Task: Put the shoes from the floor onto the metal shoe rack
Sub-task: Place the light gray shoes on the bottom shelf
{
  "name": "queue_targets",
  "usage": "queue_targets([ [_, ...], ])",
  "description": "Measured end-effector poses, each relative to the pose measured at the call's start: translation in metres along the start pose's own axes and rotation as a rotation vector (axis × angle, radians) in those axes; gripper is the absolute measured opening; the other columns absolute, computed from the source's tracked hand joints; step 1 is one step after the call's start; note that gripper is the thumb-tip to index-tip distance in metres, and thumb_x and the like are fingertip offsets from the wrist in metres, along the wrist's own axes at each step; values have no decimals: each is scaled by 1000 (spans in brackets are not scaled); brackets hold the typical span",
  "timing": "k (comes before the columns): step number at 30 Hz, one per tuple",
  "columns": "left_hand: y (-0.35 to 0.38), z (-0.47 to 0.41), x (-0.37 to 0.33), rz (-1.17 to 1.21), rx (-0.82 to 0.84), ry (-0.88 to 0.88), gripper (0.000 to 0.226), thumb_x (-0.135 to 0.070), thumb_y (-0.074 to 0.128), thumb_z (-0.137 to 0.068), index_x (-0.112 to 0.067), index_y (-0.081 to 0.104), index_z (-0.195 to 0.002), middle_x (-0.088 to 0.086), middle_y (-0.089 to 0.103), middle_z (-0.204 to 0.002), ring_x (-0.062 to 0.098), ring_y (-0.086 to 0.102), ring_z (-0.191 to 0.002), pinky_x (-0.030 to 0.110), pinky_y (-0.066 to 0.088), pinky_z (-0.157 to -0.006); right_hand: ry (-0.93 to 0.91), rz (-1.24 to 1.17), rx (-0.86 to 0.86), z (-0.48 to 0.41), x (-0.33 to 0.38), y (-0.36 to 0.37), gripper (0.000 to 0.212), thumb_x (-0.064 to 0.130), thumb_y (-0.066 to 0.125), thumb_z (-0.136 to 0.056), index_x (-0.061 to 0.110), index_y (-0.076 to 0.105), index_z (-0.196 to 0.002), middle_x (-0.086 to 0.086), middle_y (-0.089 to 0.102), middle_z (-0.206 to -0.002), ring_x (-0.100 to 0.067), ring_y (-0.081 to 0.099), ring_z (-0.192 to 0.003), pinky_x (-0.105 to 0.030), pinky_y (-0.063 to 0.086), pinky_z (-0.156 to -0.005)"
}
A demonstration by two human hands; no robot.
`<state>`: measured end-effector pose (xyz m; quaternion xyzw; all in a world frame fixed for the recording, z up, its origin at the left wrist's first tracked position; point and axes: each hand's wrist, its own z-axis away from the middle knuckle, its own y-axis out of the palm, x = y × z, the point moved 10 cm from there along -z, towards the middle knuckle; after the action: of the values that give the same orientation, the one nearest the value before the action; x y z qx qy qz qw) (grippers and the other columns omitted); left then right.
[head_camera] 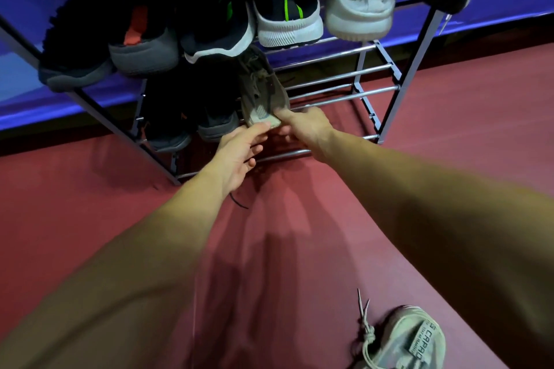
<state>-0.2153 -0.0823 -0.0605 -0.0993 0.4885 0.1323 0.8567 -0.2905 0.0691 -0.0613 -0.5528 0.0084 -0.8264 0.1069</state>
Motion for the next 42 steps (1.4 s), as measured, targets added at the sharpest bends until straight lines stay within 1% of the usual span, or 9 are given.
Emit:
queue_targets([
  [4, 2, 7, 7, -181, 50, 36, 17, -35, 78, -81, -23, 74, -93, -6, 70, -92, 5, 53, -68, 21, 30, -52, -78, 240, 104, 13, 1, -7, 36, 43, 66, -91, 10, 67, -77, -6, 65, -67, -14, 56, -52, -27, 43, -54],
  [9, 25, 27, 32, -674, 210, 92, 21, -32, 80, -79, -19, 76, -94, -8, 66, -73, 7, 54, -64, 14, 37, -46, -90, 818, 250, 39, -20, -25, 34, 36, 65, -90, 4, 77, -94, -8, 77, -91, -23, 73, -79, -32, 57, -79],
  [13, 54, 47, 70, -983, 392, 73, 17, -28, 80, -81, -15, 72, -89, -11, 60, -59, -1, 49, -48, 10, 32, -39, 26, 1102, 485, 69, -67, -35, 33, 27, 68, -91, -2, 73, -107, -12, 75, -94, -22, 68, -67, -26, 54, -56],
  [16, 80, 65, 112, -1109, 563, 4, 22, -27, 82, -79, -12, 71, -91, -4, 66, -71, 6, 58, -61, 16, 46, -59, 96, 1261, 570, 92, -98, -54, 37, 31, 71, -89, 0, 72, -108, -12, 75, -100, -20, 66, -65, -20, 49, -47],
  [23, 139, 122, 183, -1332, 827, -10, 39, -33, 79, -69, -9, 72, -98, 11, 65, -82, 23, 60, -69, 52, 60, -79, 216, 1413, 641, 136, -171, -95, 42, 33, 73, -88, 0, 69, -114, -12, 70, -95, -17, 61, -59, -11, 41, -34],
  [29, 152, 149, 222, -1418, 884, 8, 31, -23, 75, -84, -9, 71, -111, 9, 68, -93, 23, 63, -77, 35, 56, -76, 212, 1432, 672, 164, -212, -99, 35, 32, 75, -85, 11, 73, -113, -6, 72, -89, -19, 66, -72, -18, 43, -50],
  [35, 148, 170, 264, -1536, 909, 14, 27, -40, 79, -77, -17, 70, -88, 1, 69, -86, 22, 62, -82, 29, 49, -74, 168, 1328, 732, 197, -234, -75, 38, 31, 78, -80, 18, 73, -116, -2, 72, -99, -21, 62, -83, -21, 42, -61],
  [39, 145, 183, 293, -1636, 908, 58, 46, -46, 78, -77, -13, 71, -108, 6, 69, -100, 26, 62, -87, 29, 49, -75, 28, 1465, 748, 225, -243, -61, 24, 23, 76, -84, 21, 66, -105, 1, 66, -91, -18, 61, -81, -28, 51, -71],
  [42, 147, 184, 301, -1676, 879, 129, 43, -43, 76, -77, -16, 70, -110, 7, 71, -106, 28, 67, -91, 31, 53, -75, -65, 1437, 652, 227, -235, -63, 35, 31, 72, -86, 16, 67, -117, -9, 68, -112, -31, 65, -103, -38, 50, -82],
])
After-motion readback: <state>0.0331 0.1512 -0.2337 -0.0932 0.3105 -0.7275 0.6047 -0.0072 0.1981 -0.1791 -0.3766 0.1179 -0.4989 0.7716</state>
